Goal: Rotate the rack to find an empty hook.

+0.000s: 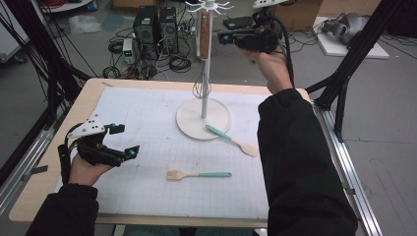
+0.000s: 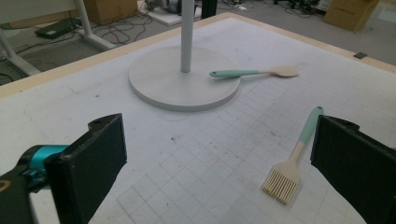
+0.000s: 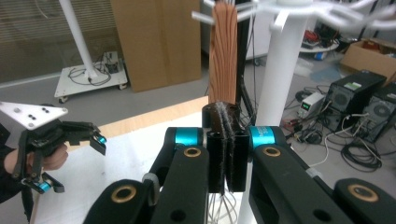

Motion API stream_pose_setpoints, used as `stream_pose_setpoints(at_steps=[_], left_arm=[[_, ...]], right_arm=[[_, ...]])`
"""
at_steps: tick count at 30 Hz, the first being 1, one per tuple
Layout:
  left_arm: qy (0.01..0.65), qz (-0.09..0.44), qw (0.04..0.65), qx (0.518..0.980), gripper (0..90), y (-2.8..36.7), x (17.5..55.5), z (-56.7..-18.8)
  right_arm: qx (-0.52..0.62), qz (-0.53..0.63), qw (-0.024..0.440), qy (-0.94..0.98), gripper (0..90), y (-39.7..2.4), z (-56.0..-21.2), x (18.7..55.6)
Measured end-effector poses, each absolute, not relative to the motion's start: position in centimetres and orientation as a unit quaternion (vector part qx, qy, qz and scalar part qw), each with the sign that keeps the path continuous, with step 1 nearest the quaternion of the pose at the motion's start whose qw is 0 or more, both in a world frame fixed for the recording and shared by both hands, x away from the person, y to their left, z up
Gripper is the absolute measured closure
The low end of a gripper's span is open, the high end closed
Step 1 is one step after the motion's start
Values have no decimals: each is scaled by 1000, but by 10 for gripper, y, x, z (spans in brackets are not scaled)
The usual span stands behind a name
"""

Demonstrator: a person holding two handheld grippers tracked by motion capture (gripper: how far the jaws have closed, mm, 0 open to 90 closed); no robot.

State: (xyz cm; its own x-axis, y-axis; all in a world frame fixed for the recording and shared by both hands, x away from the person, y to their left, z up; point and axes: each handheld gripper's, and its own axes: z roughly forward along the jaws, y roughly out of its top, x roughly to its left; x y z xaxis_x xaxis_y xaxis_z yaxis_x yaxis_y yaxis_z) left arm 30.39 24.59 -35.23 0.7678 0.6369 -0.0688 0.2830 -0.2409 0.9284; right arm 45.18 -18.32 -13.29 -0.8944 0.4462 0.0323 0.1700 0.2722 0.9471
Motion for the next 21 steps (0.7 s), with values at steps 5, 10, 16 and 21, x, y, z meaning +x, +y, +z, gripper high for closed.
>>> stream_pose_setpoints(at_steps=[5,10,16,21], left_arm=[[298,164,539,771,40,245,305,-352],[297,165,539,771,40,244,305,-352],[298,162,537,773,40,244,306,-353],[296,161,537,773,40,244,306,-353]], right_arm=[[195,582,128,779,891,-187,-121,452],[197,590,128,772,892,-194,-112,456],[205,587,140,770,892,-200,-106,461],[213,592,141,764,892,-202,-106,466]])
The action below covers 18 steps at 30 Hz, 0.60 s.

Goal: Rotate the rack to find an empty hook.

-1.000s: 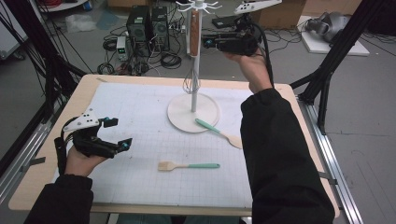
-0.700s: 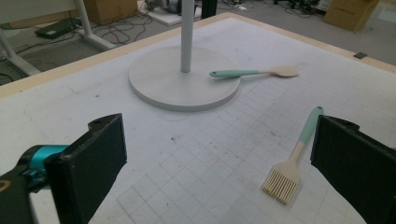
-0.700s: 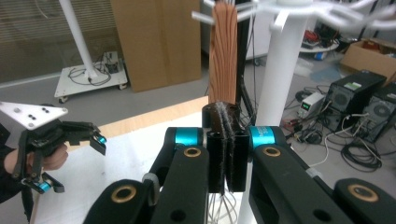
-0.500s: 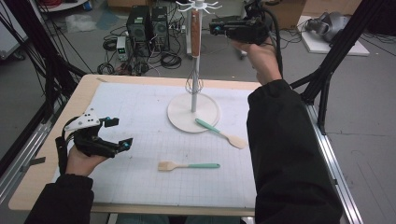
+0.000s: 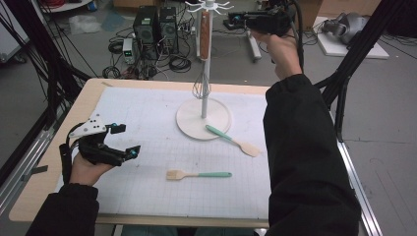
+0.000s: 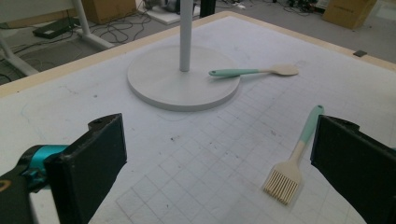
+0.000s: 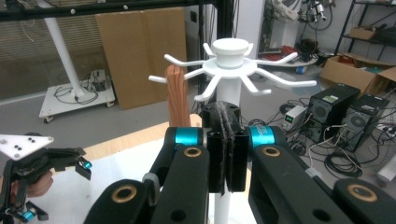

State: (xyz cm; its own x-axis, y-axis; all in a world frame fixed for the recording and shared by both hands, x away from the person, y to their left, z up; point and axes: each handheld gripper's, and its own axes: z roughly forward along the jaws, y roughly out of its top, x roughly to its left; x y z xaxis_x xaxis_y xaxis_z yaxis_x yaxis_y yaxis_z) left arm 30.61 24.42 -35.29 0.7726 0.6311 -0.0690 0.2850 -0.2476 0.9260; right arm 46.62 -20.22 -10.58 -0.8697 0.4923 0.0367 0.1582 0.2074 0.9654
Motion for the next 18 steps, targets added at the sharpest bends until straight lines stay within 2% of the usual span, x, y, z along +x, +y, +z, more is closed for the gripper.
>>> stream_pose_setpoints(at_steps=[18], left_arm=[[296,160,537,774,40,243,305,-352]], right_arm=[[192,581,152,776,892,-171,-101,453]])
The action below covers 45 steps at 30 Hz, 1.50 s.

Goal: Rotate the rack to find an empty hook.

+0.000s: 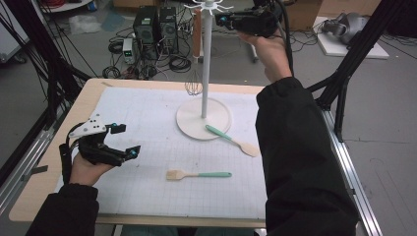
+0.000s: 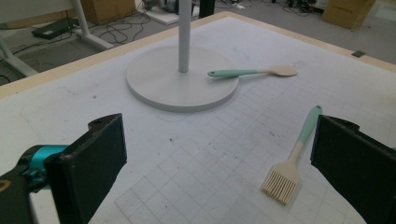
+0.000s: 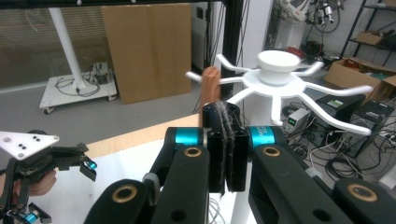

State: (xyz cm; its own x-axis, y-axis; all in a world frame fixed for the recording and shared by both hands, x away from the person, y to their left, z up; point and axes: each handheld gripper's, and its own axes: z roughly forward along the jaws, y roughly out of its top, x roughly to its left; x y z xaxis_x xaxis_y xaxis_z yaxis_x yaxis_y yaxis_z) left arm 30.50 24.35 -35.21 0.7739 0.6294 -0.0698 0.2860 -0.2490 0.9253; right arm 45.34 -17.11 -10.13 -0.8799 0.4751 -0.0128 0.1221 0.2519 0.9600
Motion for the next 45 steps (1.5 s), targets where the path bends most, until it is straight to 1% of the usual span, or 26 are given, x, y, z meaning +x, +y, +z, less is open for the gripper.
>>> stream_pose_setpoints(at_steps=[8,14,19,26,39,42,45], left_arm=[[294,159,538,774,40,242,305,-352],[291,159,540,773,40,242,304,-350],[292,158,540,773,40,242,304,-351],[293,157,539,774,40,243,304,-352],[292,156,536,777,40,240,304,-354],[292,155,535,778,40,240,304,-354],[292,154,534,778,40,240,304,-354]], right_arm=[[193,574,160,780,892,-163,-103,448],[188,577,158,779,890,-166,-109,443],[189,581,151,777,842,-175,-118,435],[194,580,147,778,751,-189,-134,426],[209,568,144,783,646,-211,-164,410],[217,562,146,785,586,-215,-171,409],[222,561,146,784,567,-219,-179,408]])
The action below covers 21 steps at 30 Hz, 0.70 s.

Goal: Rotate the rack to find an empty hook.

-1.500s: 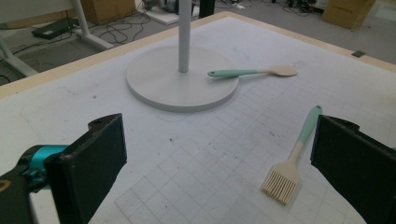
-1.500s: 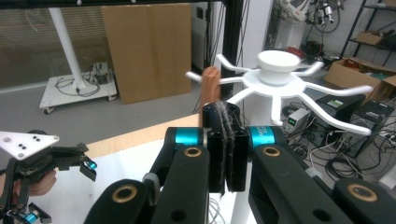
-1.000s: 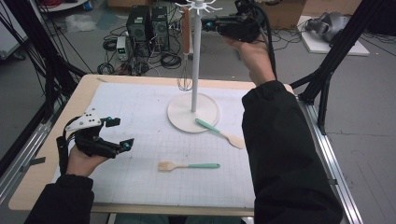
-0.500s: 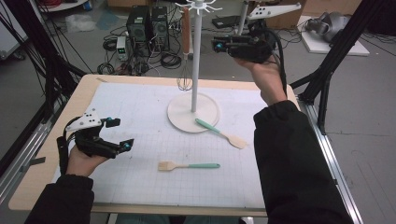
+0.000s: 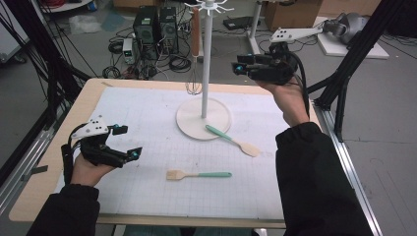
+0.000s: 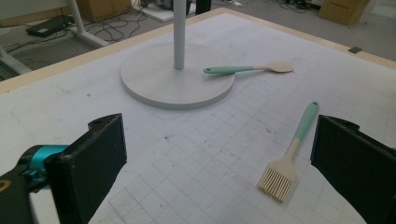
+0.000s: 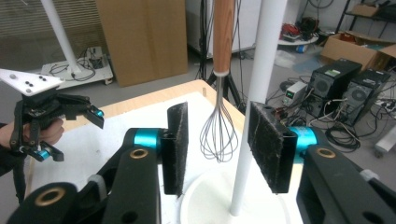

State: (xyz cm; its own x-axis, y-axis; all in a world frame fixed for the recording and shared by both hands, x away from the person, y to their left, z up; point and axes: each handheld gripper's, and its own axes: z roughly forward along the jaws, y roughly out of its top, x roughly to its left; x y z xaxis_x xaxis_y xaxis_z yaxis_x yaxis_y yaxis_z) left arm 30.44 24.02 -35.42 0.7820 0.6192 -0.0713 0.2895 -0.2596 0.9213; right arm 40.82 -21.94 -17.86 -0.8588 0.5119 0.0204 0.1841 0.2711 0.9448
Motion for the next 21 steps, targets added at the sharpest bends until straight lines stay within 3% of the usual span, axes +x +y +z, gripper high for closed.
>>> stream_pose_setpoints(at_steps=[21], left_arm=[[294,157,537,775,40,243,305,-354]], right_arm=[[233,530,151,801,386,-224,-220,400]])
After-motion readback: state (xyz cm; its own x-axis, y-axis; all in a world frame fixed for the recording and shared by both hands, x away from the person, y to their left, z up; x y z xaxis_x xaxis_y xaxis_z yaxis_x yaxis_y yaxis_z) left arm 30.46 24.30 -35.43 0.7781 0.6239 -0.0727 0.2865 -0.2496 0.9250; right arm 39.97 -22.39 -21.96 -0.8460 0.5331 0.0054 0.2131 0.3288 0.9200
